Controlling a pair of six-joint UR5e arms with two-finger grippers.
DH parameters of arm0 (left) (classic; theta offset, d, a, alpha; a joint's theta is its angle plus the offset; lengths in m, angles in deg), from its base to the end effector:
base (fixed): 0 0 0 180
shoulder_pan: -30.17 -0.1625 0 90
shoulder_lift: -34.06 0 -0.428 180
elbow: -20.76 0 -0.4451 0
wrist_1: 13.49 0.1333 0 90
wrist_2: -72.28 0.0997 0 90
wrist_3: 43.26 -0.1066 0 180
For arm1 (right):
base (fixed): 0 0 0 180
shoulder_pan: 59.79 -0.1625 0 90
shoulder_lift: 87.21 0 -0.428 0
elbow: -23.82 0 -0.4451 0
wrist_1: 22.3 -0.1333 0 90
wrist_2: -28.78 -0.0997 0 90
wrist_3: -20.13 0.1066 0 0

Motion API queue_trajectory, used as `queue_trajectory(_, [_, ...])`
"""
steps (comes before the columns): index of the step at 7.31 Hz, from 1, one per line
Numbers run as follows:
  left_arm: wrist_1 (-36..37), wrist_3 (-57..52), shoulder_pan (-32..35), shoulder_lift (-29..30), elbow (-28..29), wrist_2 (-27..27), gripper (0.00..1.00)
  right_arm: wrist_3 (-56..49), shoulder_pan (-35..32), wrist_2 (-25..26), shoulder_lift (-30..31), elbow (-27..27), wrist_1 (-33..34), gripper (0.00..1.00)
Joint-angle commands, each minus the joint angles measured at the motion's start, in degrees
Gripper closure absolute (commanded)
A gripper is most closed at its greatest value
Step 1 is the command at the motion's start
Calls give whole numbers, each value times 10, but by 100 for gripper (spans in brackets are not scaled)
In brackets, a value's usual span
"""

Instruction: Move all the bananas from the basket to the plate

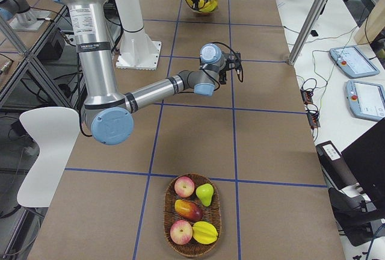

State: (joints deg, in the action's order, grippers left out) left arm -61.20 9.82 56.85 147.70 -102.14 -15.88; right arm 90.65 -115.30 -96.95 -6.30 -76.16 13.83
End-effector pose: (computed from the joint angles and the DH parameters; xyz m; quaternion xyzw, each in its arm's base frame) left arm 0.4210 -0.3646 0.2620 0.0789 0.0970 0.0866 0.9884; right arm -0.2813 -0.5350 0.3698 0.1486 -0.5990 0.0633 0.7843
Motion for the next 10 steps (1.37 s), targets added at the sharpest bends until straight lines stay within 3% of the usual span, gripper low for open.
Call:
queue_trajectory(1, [7,-23,0,-13,31,34,100,-90,-35,-26,3,-3,70,0])
queue_trajectory(10, [-1,-24,-2,-47,129,70,100,-94,-30,-20,3,0,76,0])
